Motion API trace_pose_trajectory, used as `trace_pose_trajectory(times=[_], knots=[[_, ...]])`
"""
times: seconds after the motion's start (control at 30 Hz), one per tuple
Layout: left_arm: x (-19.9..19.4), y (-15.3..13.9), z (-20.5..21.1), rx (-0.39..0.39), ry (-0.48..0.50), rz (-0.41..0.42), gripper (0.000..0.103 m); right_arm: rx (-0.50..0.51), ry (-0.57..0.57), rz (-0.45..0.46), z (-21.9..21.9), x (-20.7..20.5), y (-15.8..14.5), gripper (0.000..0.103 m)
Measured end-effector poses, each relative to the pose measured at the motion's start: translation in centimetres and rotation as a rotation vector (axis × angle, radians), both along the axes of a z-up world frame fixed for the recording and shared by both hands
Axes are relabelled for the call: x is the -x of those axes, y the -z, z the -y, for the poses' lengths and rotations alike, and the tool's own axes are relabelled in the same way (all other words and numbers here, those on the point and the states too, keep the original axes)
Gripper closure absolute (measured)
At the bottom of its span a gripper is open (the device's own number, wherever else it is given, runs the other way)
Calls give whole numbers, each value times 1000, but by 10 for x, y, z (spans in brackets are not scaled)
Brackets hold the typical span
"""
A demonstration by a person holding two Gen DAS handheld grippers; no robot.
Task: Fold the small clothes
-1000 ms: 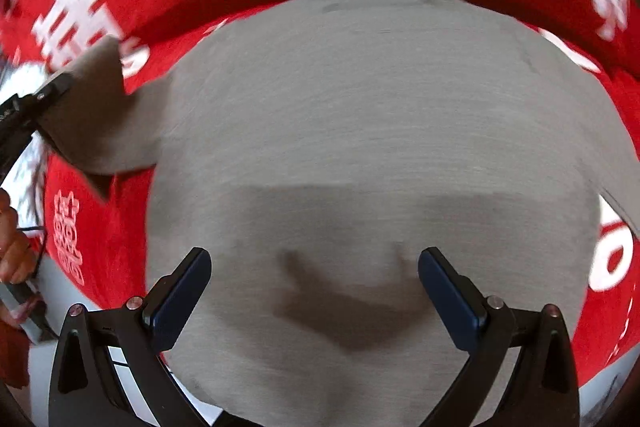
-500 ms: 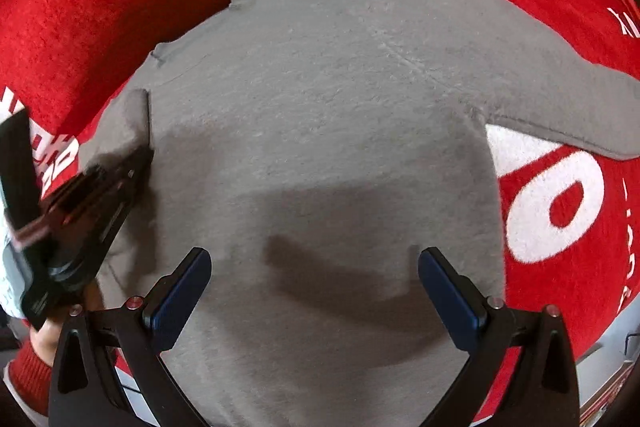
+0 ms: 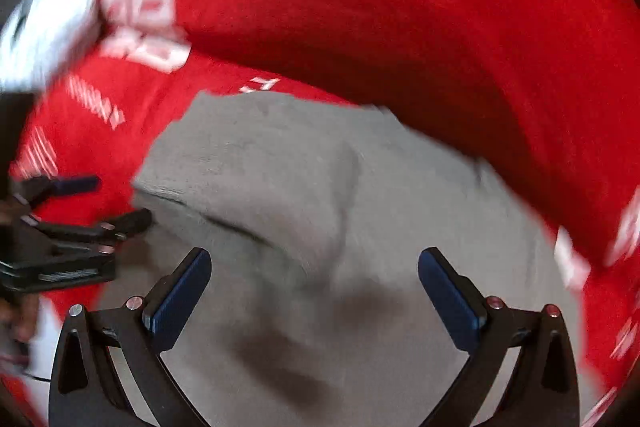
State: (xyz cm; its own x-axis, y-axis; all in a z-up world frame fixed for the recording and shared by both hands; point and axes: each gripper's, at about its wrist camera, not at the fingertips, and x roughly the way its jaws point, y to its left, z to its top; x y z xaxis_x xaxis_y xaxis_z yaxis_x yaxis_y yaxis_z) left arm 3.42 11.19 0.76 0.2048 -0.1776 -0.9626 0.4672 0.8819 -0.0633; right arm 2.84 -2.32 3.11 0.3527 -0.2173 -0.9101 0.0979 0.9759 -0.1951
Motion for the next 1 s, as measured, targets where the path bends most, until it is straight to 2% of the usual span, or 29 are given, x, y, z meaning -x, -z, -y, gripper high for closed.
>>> trace_pose_trajectory(times=[0.07, 0.13, 0.17, 0.2, 0.3, 0.37, 0.43, 0.53, 0.57, 0.63, 0.67, 0.7, 0.77, 0.9, 1.0], knots=[[-1, 6, 0, 12, -10, -15, 16, 83, -51, -39, -11, -15, 17, 3], [2, 15, 2, 6, -9, -17, 16, 167, -75, -76, -14, -21, 30, 23], [3, 19, 3, 1, -9, -20, 16, 162, -73, -85, -12, -22, 31, 65], [7, 20, 3, 1, -13, -27, 16, 91, -31, -84, -1, -24, 29, 92], [8, 22, 3, 7, -21, -26, 16, -167, 206, 63, 49, -4, 3, 90], [7, 23, 3, 0, -15, -22, 16, -416, 445, 207, 94, 29, -7, 90], [5, 25, 4, -8, -11, -21, 16, -594, 702, 285, 132, 69, 5, 90], [2, 25, 5, -13, -8, -21, 16, -914, 1001, 360, 169, 128, 48, 86], [2, 25, 6, -14, -5, -22, 16, -971, 1040, 365, 172, 139, 57, 84], [-2, 27, 8, -18, 2, -27, 16, -1017, 1077, 372, 178, 153, 66, 68], [-3, 26, 8, -22, 5, -32, 16, -1005, 1066, 377, 179, 155, 63, 64], [-5, 25, 8, -26, 5, -35, 16, -948, 1035, 353, 177, 152, 54, 58], [-6, 19, 7, -32, 6, -31, 16, -772, 903, 284, 172, 134, 33, 49], [-10, 12, 9, -47, 14, -7, 16, -340, 509, 141, 132, 82, -2, 48], [-10, 17, 25, -90, 42, 5, 16, -86, 269, 52, 100, 50, 1, 48]])
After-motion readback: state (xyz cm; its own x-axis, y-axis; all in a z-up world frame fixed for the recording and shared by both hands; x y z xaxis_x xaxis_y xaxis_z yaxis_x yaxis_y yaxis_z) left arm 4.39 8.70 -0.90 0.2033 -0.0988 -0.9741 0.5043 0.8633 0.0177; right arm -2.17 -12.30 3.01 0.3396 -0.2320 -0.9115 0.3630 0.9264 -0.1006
